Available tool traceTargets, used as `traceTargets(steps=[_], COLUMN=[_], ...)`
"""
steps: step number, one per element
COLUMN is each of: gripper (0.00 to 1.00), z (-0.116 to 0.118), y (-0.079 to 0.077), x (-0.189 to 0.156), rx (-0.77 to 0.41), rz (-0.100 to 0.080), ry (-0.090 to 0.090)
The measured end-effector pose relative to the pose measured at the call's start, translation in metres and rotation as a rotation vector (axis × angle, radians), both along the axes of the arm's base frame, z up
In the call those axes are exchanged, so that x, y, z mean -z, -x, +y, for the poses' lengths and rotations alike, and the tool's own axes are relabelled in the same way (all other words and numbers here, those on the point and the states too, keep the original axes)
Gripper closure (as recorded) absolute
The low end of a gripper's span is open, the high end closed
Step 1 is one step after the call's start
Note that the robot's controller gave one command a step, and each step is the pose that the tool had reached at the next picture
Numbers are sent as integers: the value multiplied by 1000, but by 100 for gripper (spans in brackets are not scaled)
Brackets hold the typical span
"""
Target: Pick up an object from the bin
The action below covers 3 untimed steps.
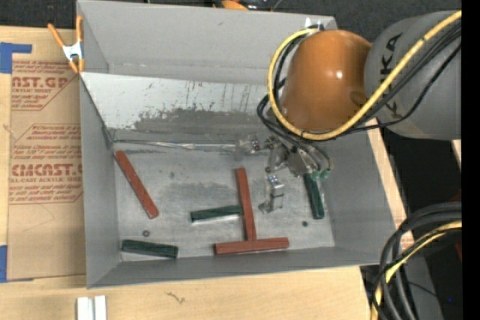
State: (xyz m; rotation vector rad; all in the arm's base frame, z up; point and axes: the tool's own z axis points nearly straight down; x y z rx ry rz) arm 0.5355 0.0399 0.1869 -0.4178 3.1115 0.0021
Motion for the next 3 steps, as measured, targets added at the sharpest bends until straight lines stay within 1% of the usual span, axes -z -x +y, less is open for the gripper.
traceTargets(steps=[1,2,3], gripper=[0,100,100], z=[6,6,-27], y=[15,12,14], x=[121,116,-19], rx=[3,5,-34], rz=[10,0,-7], ry=[0,-1,2])
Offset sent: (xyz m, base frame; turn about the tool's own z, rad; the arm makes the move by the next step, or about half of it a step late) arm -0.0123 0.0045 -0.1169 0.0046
